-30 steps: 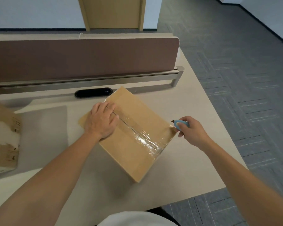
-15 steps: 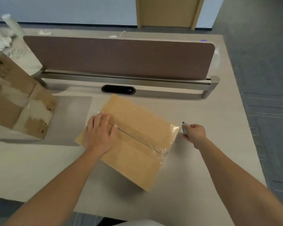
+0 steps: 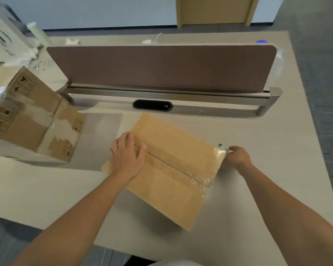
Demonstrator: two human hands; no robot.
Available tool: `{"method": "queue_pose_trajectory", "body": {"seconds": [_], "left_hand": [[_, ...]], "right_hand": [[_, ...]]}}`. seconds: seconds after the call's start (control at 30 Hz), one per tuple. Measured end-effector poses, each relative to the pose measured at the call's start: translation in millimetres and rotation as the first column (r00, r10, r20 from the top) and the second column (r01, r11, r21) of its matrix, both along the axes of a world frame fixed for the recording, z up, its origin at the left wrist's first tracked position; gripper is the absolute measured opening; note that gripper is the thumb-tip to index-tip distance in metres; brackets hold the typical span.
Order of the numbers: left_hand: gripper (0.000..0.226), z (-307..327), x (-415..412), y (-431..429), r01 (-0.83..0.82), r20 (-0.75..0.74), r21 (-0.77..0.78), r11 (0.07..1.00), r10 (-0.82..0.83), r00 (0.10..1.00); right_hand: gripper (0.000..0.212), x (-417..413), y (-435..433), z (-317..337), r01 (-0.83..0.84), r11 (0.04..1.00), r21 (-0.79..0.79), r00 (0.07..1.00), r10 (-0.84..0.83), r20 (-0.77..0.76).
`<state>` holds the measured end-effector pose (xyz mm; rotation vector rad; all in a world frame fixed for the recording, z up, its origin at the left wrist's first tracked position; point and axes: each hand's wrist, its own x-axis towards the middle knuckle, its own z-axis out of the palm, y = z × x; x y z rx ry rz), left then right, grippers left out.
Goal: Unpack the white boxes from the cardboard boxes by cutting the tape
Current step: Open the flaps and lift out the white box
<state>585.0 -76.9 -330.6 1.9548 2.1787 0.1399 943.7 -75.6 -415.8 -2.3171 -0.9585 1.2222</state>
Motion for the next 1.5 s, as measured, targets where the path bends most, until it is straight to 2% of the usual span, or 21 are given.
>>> {"method": "queue_pose_trajectory", "body": {"seconds": [0.07,0.13,0.2,0.33,0.43,0.53,0.63,0.87,1.07,1.17,1.3,1.4,1.5], "left_hand": [[0.071,4.0,2.2,10.1,-0.116,0.083,-0.064,0.991,0.121,0.989],[0.069,8.7,4.6,19.7,-0.174,0.112,-0.092,0.980,0.184,0.976],[0.061,10.2,2.6,25.4,-0.152,0.118,-0.050,0.987,0.157,0.980],[0.047,8.3,-8.6,29.4,-0.149,0.286,-0.022,0.989,0.149,0.947],[0.042,7.2,-12.5,31.4,-0.176,0.381,-0.021,0.984,0.170,0.909],[0.044,11.2,-13.9,35.2,-0.186,0.397,-0.061,0.981,0.195,0.897],[0.044,17.1,-16.5,37.4,-0.182,0.393,-0.093,0.979,0.204,0.897],[0.039,30.7,-18.0,51.9,-0.181,0.356,-0.156,0.971,0.226,0.907],[0.026,30.0,-25.8,57.8,-0.159,0.418,-0.157,0.975,0.212,0.884],[0.024,39.4,-23.7,61.1,-0.136,0.498,-0.099,0.986,0.167,0.851],[0.039,53.8,-15.4,69.9,-0.118,0.553,-0.067,0.991,0.135,0.822],[0.040,56.3,-12.1,74.7,-0.135,0.556,-0.075,0.988,0.154,0.817],[0.050,51.0,-10.1,82.4,-0.143,0.617,-0.084,0.986,0.164,0.770]], "right_hand": [[0.020,-2.9,-8.5,17.9,0.044,0.998,0.045,0.998,-0.047,0.048],[0.037,-8.1,-19.1,35.8,0.135,0.982,0.131,0.987,-0.146,0.074],[0.048,-19.8,-37.0,56.3,0.213,0.962,0.169,0.973,-0.225,0.053],[0.065,-57.4,-78.0,86.5,0.224,0.950,0.217,0.972,-0.235,0.025],[0.059,-91.8,-100.4,99.5,0.158,0.970,0.187,0.981,-0.175,0.080],[0.047,-112.5,-106.8,107.6,0.138,0.979,0.153,0.972,-0.163,0.169],[0.045,-118.2,-105.9,113.7,0.158,0.975,0.156,0.963,-0.187,0.193],[0.036,-121.5,-99.8,125.7,0.331,0.928,0.169,0.940,-0.341,0.032],[0.036,-123.1,-97.1,128.7,0.410,0.885,0.222,0.912,-0.405,-0.067],[0.022,-121.2,-87.3,136.6,0.542,0.813,0.212,0.838,-0.502,-0.215],[0.013,-116.0,-76.4,144.0,0.638,0.754,0.156,0.751,-0.566,-0.341],[0.020,-113.4,-74.4,148.3,0.655,0.745,0.127,0.728,-0.576,-0.372],[0.035,-112.1,-69.9,155.2,0.727,0.679,0.105,0.634,-0.605,-0.482]]}}
